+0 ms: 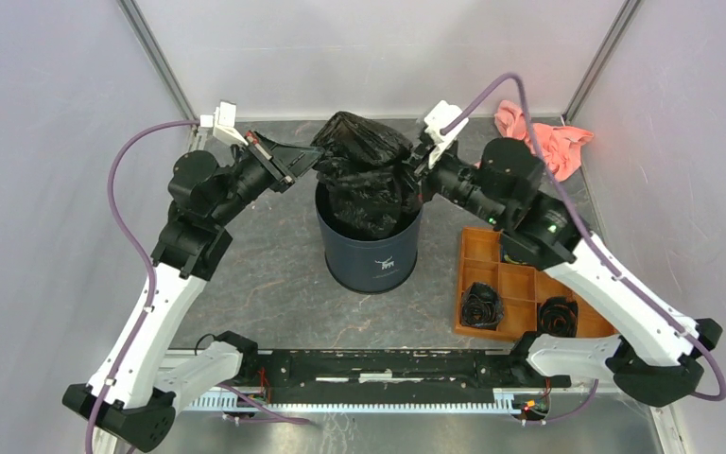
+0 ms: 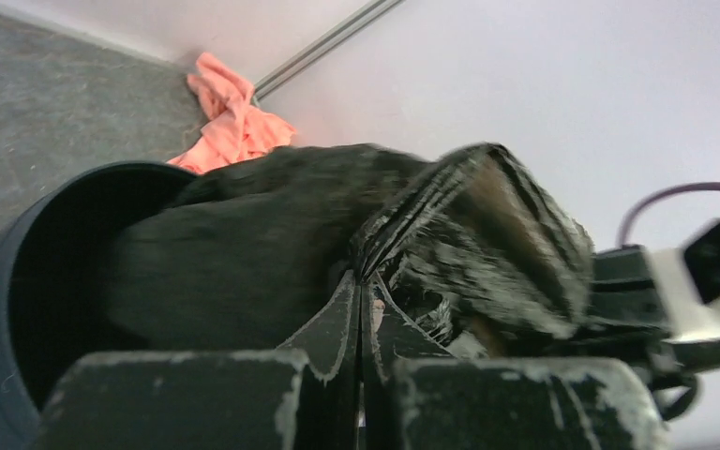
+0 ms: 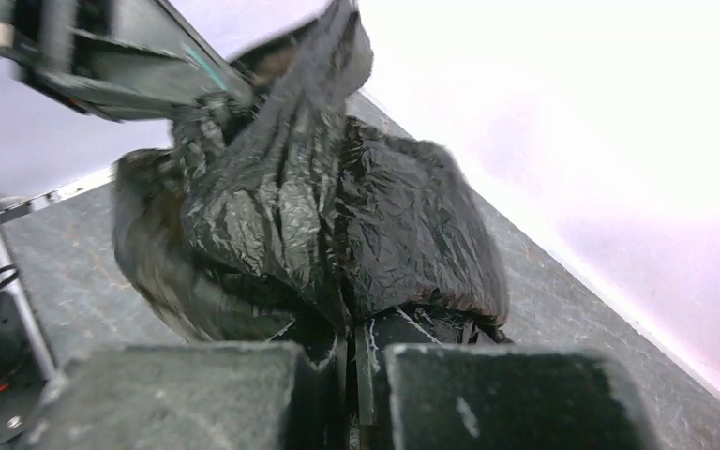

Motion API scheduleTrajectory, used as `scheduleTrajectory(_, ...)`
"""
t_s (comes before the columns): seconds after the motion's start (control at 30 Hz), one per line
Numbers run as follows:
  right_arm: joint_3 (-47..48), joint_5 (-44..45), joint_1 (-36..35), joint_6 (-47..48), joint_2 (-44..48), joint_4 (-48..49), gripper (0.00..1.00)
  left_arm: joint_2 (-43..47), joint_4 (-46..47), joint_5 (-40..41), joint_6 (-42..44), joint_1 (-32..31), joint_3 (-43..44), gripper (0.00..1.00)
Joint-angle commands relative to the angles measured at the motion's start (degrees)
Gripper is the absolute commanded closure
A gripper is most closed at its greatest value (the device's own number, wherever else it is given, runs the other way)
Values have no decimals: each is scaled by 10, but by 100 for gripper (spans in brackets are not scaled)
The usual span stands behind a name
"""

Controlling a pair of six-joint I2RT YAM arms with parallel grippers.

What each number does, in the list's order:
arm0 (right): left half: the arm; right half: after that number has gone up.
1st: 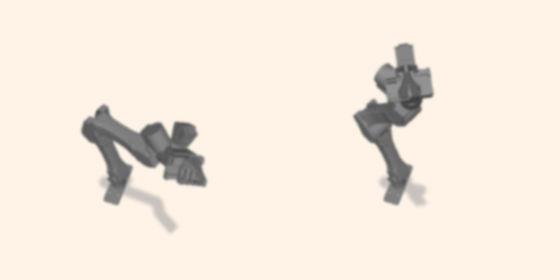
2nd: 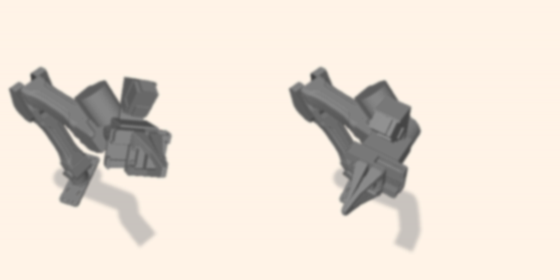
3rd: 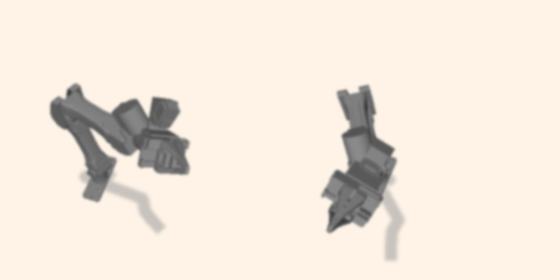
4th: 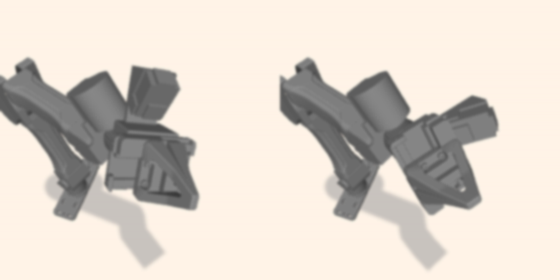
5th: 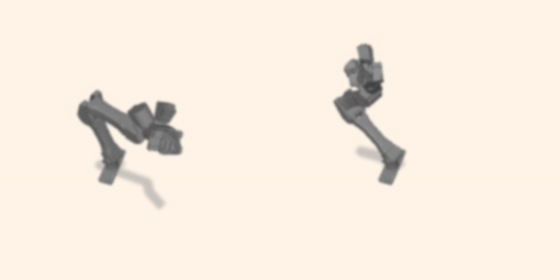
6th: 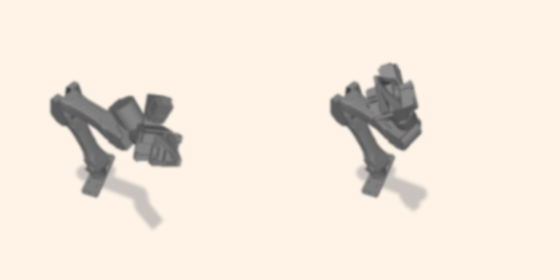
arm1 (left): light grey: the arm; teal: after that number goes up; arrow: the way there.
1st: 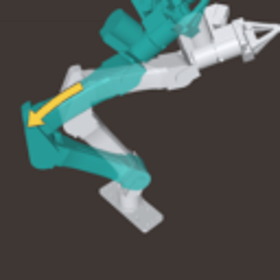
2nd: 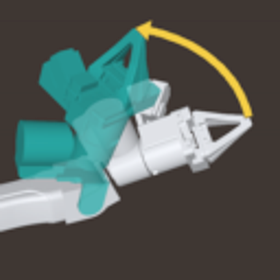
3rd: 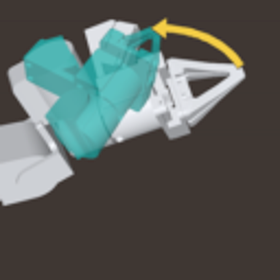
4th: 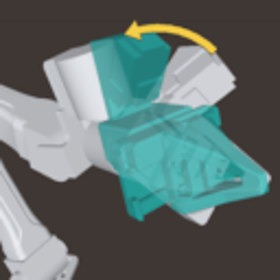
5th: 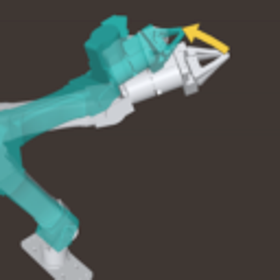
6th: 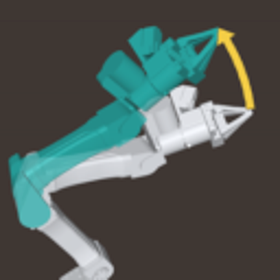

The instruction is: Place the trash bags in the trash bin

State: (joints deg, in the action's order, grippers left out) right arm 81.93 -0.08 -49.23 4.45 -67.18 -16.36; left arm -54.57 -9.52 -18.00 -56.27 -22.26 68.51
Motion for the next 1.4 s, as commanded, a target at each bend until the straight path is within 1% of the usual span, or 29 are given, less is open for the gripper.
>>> scheduleTrajectory(0.0, 70, -39, -1, -18, -31, -209, 99, -11, -19, 24, 24, 1, -3, 98)
scheduleTrajectory(0.07, 60, -20, -1, -14, -31, -230, 100, -15, -12, 21, 31, 0, -2, 98)
scheduleTrajectory(0.13, 50, -3, 3, -14, -28, -226, 100, -18, -12, 20, 38, 0, 2, 98)
scheduleTrajectory(0.23, 41, -34, 13, -10, -40, -185, 100, -17, -23, 30, 46, 1, 5, 98)
scheduleTrajectory(0.3, 61, -57, 15, -8, -76, -176, 100, -16, -38, 40, 52, 0, 6, 98)
scheduleTrajectory(0.37, 108, -66, 17, -4, -128, -186, 100, -17, -49, 50, 58, 1, 4, 98)
scheduleTrajectory(0.47, 176, -49, 17, 13, -209, -243, 100, -30, -68, 60, 70, 0, -3, 98)
scheduleTrajectory(0.53, 183, -39, 17, 20, -232, -257, 100, -39, -78, 65, 82, 1, -13, 98)
scheduleTrajectory(0.6, 168, -25, 17, 25, -238, -261, 100, -47, -79, 70, 90, 1, -29, 98)
scheduleTrajectory(0.67, 161, -3, 17, 27, -245, -276, 100, -59, -70, 58, 92, 0, -45, 98)
scheduleTrajectory(0.77, 152, 29, 17, 32, -241, -293, 100, -88, -38, 8, 74, 1, -74, 98)
scheduleTrajectory(0.87, 143, 48, 23, 32, -221, -294, 100, -103, 25, -48, 34, -6, -104, 98)
scheduleTrajectory(0.97, 119, 39, 32, 28, -195, -266, 100, -102, 45, -30, 29, -30, -109, 98)
scheduleTrajectory(1.07, 90, 3, 38, 13, -191, -222, 100, -112, 45, -6, 29, -53, -110, 98)
scheduleTrajectory(1.1, 79, -18, 40, 8, -195, -208, 99, -119, 47, -1, 30, -62, -112, 98)
scheduleTrajectory(1.17, 63, -37, 41, -1, -205, -190, 94, -134, 47, 11, 38, -74, -115, 98)
scheduleTrajectory(1.27, 77, -35, 41, -1, -220, -214, 86, -136, 3, 39, 68, -74, -101, 98)
scheduleTrajectory(1.33, 85, -24, 41, 4, -209, -231, 74, -114, -16, 65, 88, -74, -91, 98)
scheduleTrajectory(1.37, 84, -22, 41, 9, -195, -234, 67, -101, -23, 78, 101, -74, -86, 98)
